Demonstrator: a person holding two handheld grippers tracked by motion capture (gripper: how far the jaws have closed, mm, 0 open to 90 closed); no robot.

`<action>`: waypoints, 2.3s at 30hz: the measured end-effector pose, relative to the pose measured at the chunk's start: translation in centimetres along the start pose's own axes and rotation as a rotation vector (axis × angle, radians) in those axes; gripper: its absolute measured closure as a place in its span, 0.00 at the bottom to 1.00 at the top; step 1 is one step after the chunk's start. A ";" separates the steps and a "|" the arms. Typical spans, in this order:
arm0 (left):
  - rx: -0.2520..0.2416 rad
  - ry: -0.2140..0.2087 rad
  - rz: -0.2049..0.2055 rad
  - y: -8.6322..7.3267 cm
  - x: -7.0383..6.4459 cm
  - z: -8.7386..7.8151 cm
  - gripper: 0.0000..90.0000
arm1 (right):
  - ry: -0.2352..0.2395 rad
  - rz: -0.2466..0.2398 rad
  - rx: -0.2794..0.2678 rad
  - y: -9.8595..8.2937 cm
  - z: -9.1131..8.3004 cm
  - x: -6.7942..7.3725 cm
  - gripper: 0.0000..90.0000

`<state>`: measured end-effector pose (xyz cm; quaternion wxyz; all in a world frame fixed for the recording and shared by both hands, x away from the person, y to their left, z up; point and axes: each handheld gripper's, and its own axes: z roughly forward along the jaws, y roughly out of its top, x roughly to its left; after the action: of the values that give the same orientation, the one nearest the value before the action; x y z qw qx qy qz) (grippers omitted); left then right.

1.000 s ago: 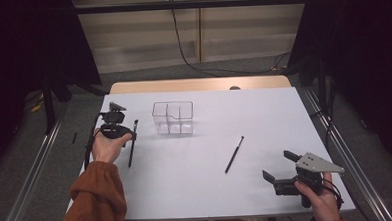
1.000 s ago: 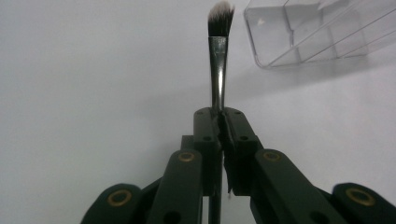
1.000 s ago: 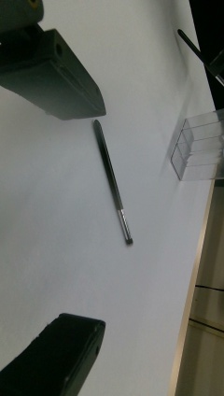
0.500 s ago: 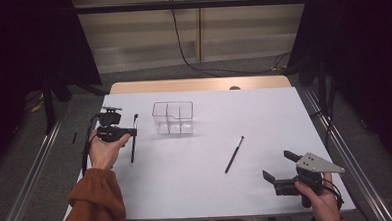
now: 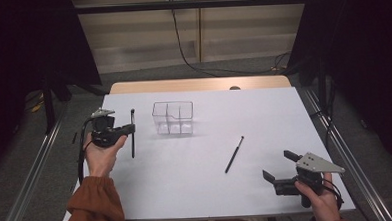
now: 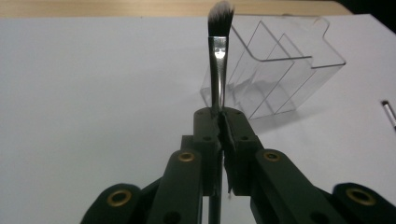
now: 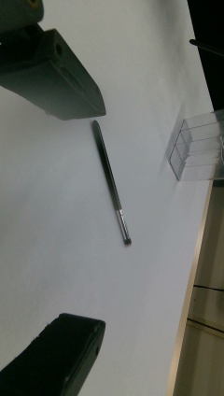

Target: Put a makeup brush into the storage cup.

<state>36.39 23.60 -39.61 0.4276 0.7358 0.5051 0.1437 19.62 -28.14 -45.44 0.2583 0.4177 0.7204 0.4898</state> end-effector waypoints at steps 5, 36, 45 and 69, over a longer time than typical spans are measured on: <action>-0.041 -0.006 0.015 -0.3 -0.4 -0.6 0.94 | 0.000 -0.001 -0.002 0.0 0.0 0.0 0.00; -0.293 -0.084 0.064 -1.2 -1.8 -3.7 0.94 | 0.006 0.009 -0.014 0.0 0.0 0.1 0.00; -0.316 -0.106 0.080 -0.2 -2.5 -3.9 0.94 | 0.005 0.009 -0.014 0.1 0.0 0.1 0.00; -0.346 -0.165 0.114 3.0 -4.7 -2.7 0.94 | 0.007 0.008 -0.013 0.1 0.0 0.1 0.00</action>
<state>34.46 20.42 -34.64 0.5786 0.6882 0.3936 0.1917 19.60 -28.10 -45.38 0.2564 0.4172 0.7164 0.4969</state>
